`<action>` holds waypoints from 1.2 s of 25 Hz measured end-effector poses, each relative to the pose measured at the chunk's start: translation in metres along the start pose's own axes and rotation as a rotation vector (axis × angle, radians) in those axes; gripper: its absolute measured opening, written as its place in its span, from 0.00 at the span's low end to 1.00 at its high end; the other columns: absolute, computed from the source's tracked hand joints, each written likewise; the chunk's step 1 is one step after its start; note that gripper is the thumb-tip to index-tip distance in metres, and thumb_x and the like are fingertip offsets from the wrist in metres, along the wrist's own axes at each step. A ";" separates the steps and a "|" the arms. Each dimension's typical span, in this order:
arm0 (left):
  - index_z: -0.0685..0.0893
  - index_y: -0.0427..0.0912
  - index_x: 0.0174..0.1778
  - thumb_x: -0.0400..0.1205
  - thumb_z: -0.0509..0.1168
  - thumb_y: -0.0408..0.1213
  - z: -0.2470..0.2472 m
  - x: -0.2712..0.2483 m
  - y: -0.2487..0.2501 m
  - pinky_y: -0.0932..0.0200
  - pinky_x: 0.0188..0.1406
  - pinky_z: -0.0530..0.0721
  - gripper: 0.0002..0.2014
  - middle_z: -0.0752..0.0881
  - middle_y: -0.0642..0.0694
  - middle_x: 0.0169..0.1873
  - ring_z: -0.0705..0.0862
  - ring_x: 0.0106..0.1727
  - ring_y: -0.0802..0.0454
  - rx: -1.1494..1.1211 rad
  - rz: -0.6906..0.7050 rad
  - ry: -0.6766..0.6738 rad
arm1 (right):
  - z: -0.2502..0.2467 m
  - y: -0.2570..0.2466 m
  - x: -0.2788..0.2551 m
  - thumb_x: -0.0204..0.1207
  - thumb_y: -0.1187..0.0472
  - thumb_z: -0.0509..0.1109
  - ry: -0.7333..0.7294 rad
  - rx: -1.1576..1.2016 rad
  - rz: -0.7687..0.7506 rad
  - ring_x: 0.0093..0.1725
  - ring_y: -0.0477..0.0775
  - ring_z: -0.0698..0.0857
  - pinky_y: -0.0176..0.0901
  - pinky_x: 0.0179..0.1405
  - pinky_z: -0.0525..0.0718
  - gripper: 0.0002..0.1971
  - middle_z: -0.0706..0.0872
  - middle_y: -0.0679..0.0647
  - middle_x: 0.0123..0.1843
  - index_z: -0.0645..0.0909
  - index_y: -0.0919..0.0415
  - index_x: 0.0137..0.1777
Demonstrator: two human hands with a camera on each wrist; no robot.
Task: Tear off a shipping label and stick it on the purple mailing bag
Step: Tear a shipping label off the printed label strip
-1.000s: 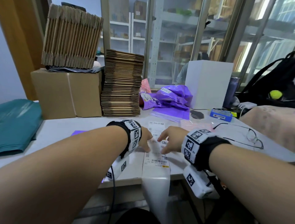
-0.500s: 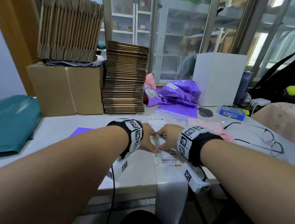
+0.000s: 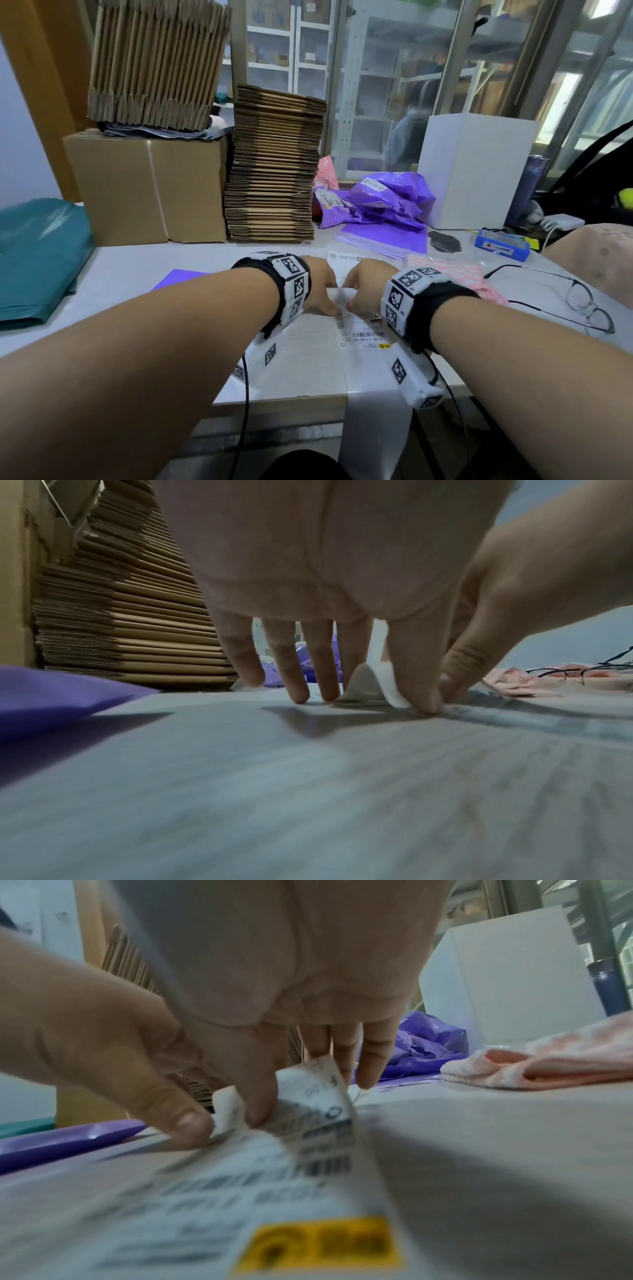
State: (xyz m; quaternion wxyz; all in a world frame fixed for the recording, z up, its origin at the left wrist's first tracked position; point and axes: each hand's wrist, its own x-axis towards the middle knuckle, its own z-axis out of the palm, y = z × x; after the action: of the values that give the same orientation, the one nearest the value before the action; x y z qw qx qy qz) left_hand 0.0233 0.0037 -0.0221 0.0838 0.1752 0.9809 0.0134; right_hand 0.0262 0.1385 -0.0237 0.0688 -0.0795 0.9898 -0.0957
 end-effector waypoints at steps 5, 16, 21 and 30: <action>0.89 0.40 0.45 0.75 0.68 0.41 -0.002 0.006 0.000 0.55 0.47 0.84 0.10 0.86 0.47 0.35 0.85 0.45 0.43 -0.029 -0.029 0.115 | -0.009 -0.004 -0.005 0.70 0.64 0.69 0.107 0.063 0.003 0.54 0.58 0.85 0.45 0.48 0.81 0.10 0.86 0.55 0.52 0.81 0.57 0.52; 0.92 0.44 0.43 0.73 0.68 0.38 -0.001 0.010 -0.004 0.53 0.51 0.88 0.07 0.89 0.46 0.38 0.81 0.41 0.49 -0.185 0.011 0.255 | -0.012 -0.001 0.001 0.69 0.68 0.70 0.092 -0.050 -0.028 0.46 0.54 0.80 0.40 0.41 0.76 0.09 0.84 0.52 0.48 0.78 0.53 0.42; 0.85 0.45 0.36 0.72 0.71 0.37 -0.002 0.011 -0.003 0.53 0.49 0.87 0.01 0.83 0.47 0.34 0.83 0.45 0.45 -0.177 0.010 0.291 | -0.017 -0.003 0.001 0.70 0.70 0.69 0.115 -0.031 -0.054 0.50 0.56 0.82 0.39 0.43 0.75 0.14 0.85 0.55 0.57 0.81 0.55 0.52; 0.71 0.48 0.25 0.70 0.73 0.35 -0.006 0.012 -0.006 0.49 0.50 0.88 0.16 0.89 0.44 0.35 0.87 0.49 0.44 -0.185 -0.001 0.239 | -0.017 -0.005 -0.006 0.68 0.59 0.72 0.145 0.064 -0.113 0.52 0.56 0.87 0.46 0.50 0.86 0.13 0.89 0.54 0.53 0.88 0.54 0.53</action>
State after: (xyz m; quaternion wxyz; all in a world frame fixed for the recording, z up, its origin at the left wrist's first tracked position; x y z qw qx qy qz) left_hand 0.0094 0.0019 -0.0180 -0.0178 0.1634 0.9785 0.1243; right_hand 0.0303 0.1375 -0.0055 -0.0061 -0.1257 0.9826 -0.1365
